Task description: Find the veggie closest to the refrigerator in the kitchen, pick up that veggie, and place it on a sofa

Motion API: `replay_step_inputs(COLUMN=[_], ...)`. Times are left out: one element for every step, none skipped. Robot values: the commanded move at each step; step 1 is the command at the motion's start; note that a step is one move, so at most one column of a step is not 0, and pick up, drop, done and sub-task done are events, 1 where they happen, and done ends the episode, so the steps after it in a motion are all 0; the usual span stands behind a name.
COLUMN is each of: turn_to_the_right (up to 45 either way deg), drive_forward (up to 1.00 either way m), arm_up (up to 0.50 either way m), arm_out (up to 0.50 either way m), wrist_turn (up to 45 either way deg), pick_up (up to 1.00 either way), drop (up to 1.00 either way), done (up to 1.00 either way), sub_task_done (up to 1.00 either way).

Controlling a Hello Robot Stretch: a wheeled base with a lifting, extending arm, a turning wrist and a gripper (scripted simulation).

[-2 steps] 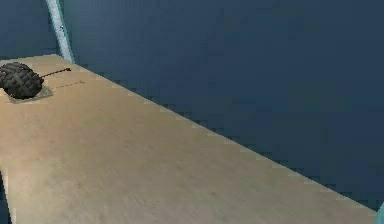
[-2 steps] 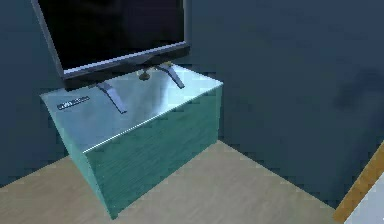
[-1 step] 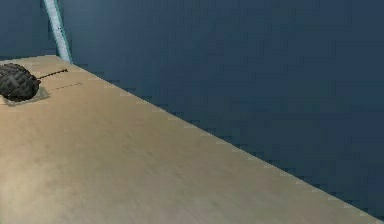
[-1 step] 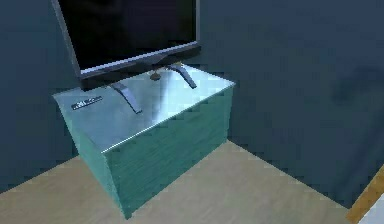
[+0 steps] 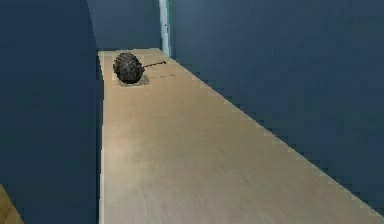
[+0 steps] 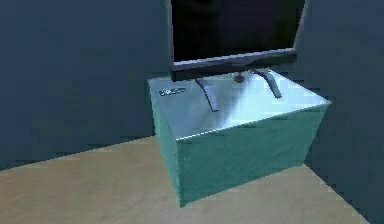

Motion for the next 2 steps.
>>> replay_step_inputs(turn_to_the_right=[0.0,0.0], drive_forward=[0.60,1.00], arm_up=[0.00,0.00], arm_out=[0.00,0.00], wrist_turn=[0.0,0.0], pick_up=[0.00,0.00], drop=[0.00,0.00], done=[0.00,0.00], sub_task_done=[0.00,0.00])
